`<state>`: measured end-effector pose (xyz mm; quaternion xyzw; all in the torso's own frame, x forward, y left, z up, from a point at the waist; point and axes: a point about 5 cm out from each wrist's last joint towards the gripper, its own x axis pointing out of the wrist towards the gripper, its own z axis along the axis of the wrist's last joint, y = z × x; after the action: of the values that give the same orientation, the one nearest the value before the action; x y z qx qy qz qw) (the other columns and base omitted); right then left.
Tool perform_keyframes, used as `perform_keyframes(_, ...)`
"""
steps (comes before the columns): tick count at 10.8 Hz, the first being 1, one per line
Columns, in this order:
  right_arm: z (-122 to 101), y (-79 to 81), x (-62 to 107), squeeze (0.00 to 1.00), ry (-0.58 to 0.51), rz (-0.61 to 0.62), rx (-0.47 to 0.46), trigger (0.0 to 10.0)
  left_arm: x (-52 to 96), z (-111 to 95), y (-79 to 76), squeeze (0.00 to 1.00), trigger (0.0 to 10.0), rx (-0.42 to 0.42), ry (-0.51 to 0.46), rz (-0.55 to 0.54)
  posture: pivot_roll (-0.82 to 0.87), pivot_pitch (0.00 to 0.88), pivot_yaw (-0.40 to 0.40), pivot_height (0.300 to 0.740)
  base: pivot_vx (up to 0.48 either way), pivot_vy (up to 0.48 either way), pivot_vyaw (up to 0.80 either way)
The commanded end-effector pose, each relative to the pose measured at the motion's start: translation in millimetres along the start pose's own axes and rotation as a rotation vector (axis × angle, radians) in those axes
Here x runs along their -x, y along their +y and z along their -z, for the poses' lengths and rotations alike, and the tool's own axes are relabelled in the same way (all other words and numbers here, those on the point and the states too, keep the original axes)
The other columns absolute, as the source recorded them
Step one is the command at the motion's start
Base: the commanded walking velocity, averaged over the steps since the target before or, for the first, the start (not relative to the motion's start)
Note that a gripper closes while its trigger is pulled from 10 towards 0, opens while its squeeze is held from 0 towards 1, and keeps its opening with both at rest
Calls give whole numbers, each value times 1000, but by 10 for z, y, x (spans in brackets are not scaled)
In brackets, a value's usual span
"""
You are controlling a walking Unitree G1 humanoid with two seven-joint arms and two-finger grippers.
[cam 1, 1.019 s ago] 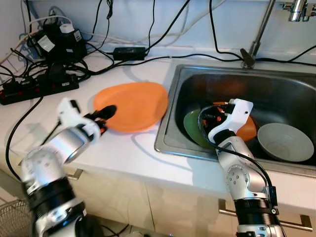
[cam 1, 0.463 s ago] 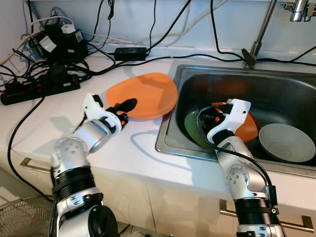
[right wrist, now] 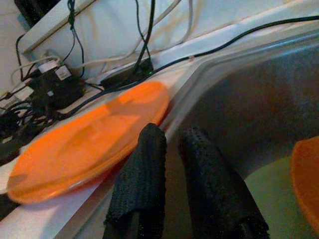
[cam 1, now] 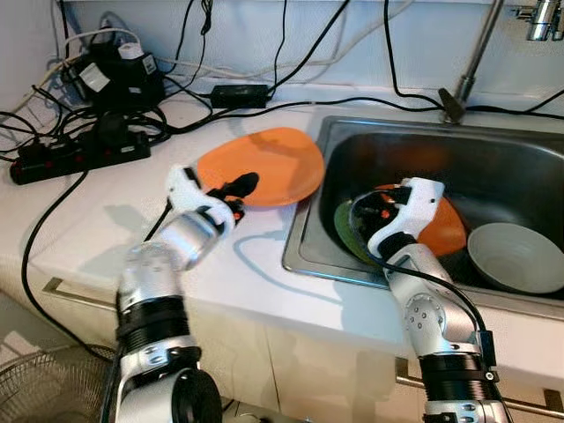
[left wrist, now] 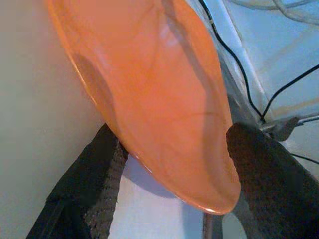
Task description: Kitchen organization
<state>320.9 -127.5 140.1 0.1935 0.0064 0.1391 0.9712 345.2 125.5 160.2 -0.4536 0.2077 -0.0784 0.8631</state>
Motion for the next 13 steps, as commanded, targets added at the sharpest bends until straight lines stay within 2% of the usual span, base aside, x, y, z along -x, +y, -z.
perform_keyframes(1, -71, 80, -48, 0, -11, -39, 12, 10000, -22, 110, 69, 0, 10000, -1, 40, -52, 51, 0, 92, 740, 0, 0, 0)
perform_keyframes(2, -83, 94, -64, 0, -12, -46, 17, 10000, -14, 114, 85, 0, 10000, 8, 35, -69, 50, 0, 89, 740, 0, 0, 0)
perform_keyframes(3, -101, 162, -129, 0, 2, -78, 29, 10000, 10, 108, 167, 0, 10000, 19, 13, -131, 56, 0, 84, 740, 0, 0, 0)
perform_keyframes(5, -135, 431, -272, 0, 42, -196, 20, 10000, 17, 99, 211, 0, 10000, -3, -9, -159, 68, 0, 75, 740, 0, 0, 0)
perform_keyframes(7, -167, 575, -317, 0, 37, -263, 26, 10000, 22, 104, 201, 0, 10000, -7, -11, -161, 75, 0, 68, 740, 0, 0, 0)
perform_keyframes(10, -149, 720, -411, 0, 70, -328, 125, 10000, 37, 154, 177, 0, 10000, -28, 8, -154, 81, 0, 62, 740, 0, 0, 0)
perform_keyframes(12, -71, 793, -443, 0, 102, -362, 129, 10000, 55, 172, 160, 0, 10000, -32, 10, -150, 101, 0, 51, 740, 0, 0, 0)
perform_keyframes(13, -34, 806, -452, 0, 106, -363, 223, 10000, 70, 185, 155, 0, 10000, -56, 11, -150, 105, 0, 48, 740, 0, 0, 0)
